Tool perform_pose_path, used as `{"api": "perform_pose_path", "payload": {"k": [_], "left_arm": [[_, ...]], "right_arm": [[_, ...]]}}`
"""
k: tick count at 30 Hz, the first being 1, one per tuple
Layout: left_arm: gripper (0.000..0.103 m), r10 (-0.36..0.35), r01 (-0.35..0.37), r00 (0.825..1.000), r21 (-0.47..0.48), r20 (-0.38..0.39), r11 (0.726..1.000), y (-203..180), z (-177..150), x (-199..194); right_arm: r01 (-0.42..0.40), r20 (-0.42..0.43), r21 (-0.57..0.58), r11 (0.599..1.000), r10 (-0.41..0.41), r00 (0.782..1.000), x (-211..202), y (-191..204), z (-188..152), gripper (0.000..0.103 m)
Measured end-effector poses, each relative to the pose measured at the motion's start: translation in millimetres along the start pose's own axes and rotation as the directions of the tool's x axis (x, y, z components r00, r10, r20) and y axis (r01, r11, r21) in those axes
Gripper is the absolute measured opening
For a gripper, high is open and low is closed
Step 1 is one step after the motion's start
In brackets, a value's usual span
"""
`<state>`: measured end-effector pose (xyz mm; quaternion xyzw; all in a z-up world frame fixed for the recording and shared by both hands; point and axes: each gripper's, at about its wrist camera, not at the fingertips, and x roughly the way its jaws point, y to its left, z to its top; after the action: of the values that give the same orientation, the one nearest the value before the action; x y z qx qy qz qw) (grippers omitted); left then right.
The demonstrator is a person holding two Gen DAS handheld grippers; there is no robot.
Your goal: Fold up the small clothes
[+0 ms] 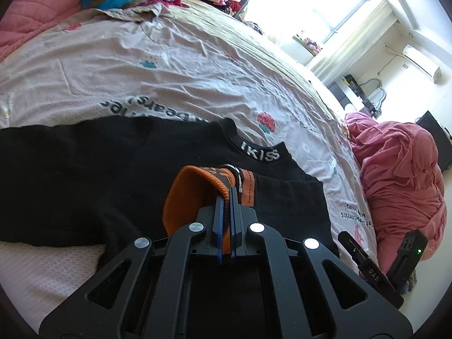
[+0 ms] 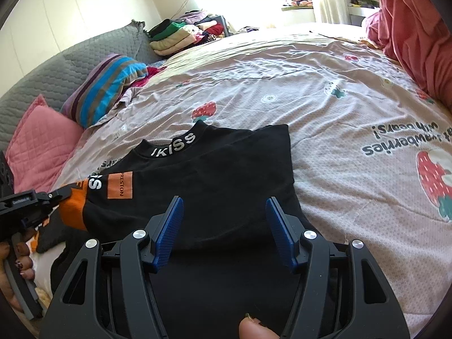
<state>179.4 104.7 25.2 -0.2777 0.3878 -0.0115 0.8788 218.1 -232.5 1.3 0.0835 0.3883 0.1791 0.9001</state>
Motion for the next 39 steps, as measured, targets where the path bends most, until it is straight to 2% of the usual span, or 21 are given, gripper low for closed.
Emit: {"api": "perform_pose_path", "payload": {"k": [4, 6, 11, 14, 15, 17, 23, 25, 27, 29, 32, 39], "left_arm": [[0.0, 0.049, -0.05, 0.998, 0.029, 0.048, 0.998, -2, 1, -11], [0.0, 0.054, -0.056, 0.998, 0.048, 0.042, 0.997, -6, 1, -9], [0.0, 0.08, -0.075, 0.996, 0.114, -0.042, 0.991, -19, -8, 21], [0.003, 0.14, -0.122, 0.984, 0.156, -0.109, 0.98, -18, -23, 43], [0.007, 0.153, -0.134, 0.981, 0.158, -0.119, 0.978, -15, -26, 46], [0.008, 0.173, -0.152, 0.975, 0.15, -0.141, 0.977, -5, -33, 53], [0.008, 0.143, -0.126, 0.98, 0.126, -0.14, 0.984, 7, -42, 50], [0.008, 0.137, -0.12, 0.981, 0.121, -0.137, 0.985, 9, -43, 48], [0.008, 0.133, -0.118, 0.982, 0.117, -0.133, 0.986, 8, -43, 47], [0.008, 0.132, -0.118, 0.983, 0.115, -0.128, 0.986, 7, -43, 47], [0.009, 0.144, -0.128, 0.982, 0.129, -0.119, 0.983, 5, -44, 46], [0.018, 0.146, -0.13, 0.983, 0.137, -0.108, 0.982, 0, -46, 38]], "right_arm": [[0.011, -0.005, -0.033, 0.999, -0.011, 1.0, 5, 7, 2, 0.059], [0.013, -0.012, -0.051, 0.999, -0.014, 1.0, 9, 11, 3, 0.059], [0.022, -0.031, -0.093, 0.995, -0.025, 0.999, 18, 23, 5, 0.059], [0.025, -0.033, -0.128, 0.991, -0.029, 0.999, 20, 31, 6, 0.059], [0.028, -0.032, -0.142, 0.99, -0.032, 0.999, 20, 33, 5, 0.059], [0.035, -0.034, -0.162, 0.986, -0.041, 0.999, 23, 35, 5, 0.059], [0.063, -0.08, -0.155, 0.986, -0.076, 0.994, 35, 25, 3, 0.059], [0.1, -0.109, -0.139, 0.985, -0.115, 0.987, 43, 16, 1, 0.059], [0.169, -0.154, -0.128, 0.977, -0.188, 0.97, 54, 2, -3, 0.059], [0.147, -0.179, -0.096, 0.984, -0.162, 0.97, 58, -7, -8, 0.059], [0.135, -0.165, -0.092, 0.987, -0.149, 0.975, 53, -8, -9, 0.059], [0.102, -0.151, -0.067, 0.993, -0.111, 0.982, 42, -4, -10, 0.06]]}}
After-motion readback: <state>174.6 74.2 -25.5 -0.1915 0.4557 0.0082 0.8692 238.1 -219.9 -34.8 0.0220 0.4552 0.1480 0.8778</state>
